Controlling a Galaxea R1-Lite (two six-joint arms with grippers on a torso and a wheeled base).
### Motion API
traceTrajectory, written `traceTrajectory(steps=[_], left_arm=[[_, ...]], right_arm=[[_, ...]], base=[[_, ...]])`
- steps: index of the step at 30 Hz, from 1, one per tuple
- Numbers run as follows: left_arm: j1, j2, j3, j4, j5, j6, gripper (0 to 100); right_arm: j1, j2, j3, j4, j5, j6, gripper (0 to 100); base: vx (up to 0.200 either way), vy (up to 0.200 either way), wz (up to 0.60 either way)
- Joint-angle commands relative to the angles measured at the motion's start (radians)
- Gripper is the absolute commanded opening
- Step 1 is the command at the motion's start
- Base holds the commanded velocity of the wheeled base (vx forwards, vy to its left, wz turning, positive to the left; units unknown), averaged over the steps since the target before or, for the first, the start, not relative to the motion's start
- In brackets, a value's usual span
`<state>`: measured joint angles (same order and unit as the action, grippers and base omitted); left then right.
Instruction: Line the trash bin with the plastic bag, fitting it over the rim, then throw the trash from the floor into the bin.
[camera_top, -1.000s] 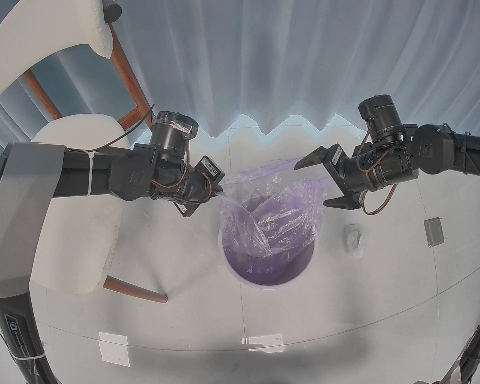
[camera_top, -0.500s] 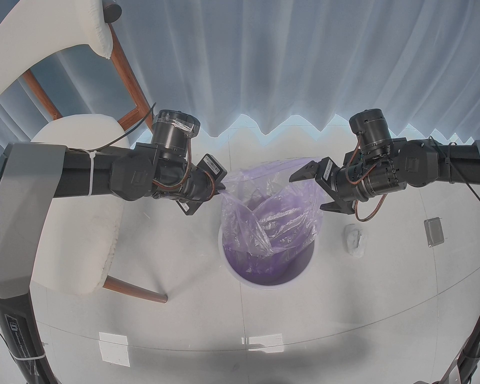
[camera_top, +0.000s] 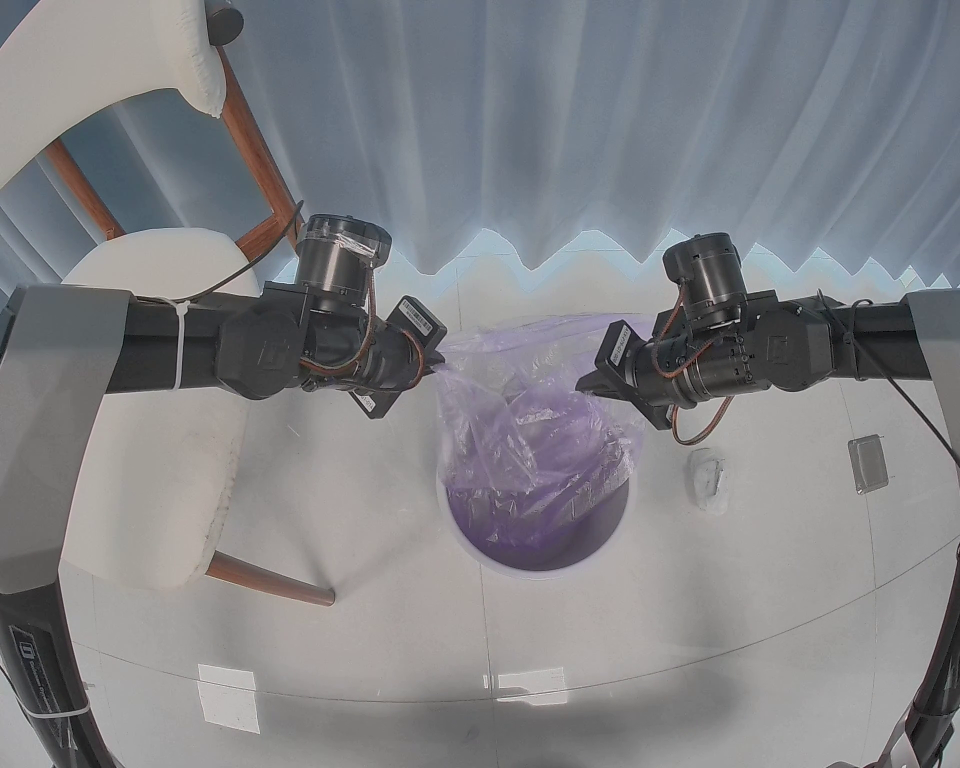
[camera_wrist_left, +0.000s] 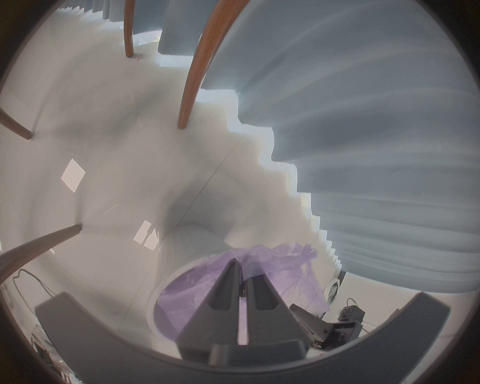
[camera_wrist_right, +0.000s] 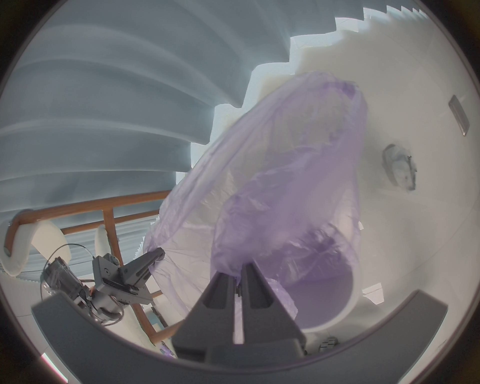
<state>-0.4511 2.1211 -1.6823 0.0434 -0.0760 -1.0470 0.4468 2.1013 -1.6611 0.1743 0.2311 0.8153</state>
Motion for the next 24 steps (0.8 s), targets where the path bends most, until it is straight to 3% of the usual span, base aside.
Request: traceTrajectory(steps=[1, 4, 12, 21, 24], left_arm=[[0.034, 0.007, -0.007, -0.068, 0.031, -0.039, 0], [0.045, -0.003, 0.007, -0.059, 0.044, -0.050, 0], [0.022, -0.096, 0.085, -0.046, 0.087, -0.065, 0], [-0.023, -0.210, 0.174, -0.011, 0.084, -0.062, 0], [-0.021, -0.205, 0.248, 0.029, 0.087, -0.061, 0]], right_arm=[[0.001, 0.098, -0.203, 0.014, 0.001, 0.067, 0], [0.001, 0.137, -0.339, 0.074, 0.002, 0.134, 0], [-0.026, 0.097, -0.339, 0.264, 0.011, 0.219, 0], [-0.030, 0.026, -0.339, 0.389, 0.044, 0.225, 0], [-0.086, 0.026, -0.339, 0.449, 0.040, 0.228, 0]], base=[[0.000, 0.000, 0.00], [0.000, 0.000, 0.00], [0.000, 0.000, 0.00], [0.000, 0.000, 0.00], [0.000, 0.000, 0.00]])
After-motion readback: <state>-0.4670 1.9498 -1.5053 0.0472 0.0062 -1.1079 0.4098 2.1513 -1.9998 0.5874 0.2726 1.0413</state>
